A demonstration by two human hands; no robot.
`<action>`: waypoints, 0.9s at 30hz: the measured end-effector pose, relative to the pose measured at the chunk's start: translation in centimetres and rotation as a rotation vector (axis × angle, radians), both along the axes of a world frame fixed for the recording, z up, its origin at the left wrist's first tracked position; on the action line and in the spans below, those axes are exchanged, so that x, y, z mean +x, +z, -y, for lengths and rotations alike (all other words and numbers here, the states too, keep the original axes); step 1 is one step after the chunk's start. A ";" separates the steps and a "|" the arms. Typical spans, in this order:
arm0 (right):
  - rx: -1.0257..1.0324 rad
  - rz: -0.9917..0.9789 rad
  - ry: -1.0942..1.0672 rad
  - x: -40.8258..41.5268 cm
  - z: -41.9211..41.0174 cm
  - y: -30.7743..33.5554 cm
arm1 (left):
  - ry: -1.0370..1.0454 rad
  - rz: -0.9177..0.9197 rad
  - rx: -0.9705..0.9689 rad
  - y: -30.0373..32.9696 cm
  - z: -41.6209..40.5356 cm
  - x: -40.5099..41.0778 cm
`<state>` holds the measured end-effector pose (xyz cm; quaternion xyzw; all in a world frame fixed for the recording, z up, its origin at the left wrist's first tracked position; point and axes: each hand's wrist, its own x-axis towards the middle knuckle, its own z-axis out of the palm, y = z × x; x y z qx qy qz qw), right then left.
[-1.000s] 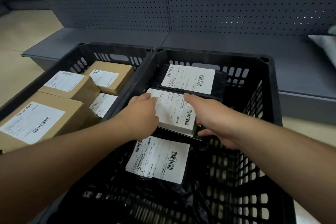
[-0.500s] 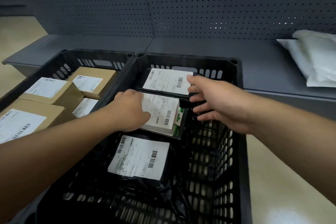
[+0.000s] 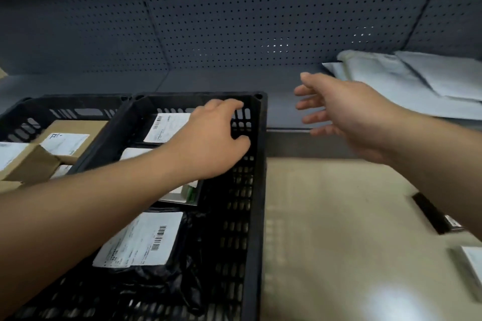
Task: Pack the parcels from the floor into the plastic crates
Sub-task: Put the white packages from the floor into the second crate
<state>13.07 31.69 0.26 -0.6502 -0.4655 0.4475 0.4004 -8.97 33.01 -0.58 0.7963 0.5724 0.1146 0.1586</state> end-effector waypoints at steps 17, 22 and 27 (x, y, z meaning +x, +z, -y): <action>-0.283 -0.066 -0.506 25.0 5.0 -8.7 | -0.039 0.323 -0.618 -5.0 4.6 23.7; -0.354 0.073 -0.614 30.5 7.4 -12.6 | 0.087 0.430 -0.787 -8.4 5.0 28.9; -0.473 0.197 -0.675 36.1 10.2 -16.7 | 0.117 0.434 -0.817 -10.2 5.3 32.3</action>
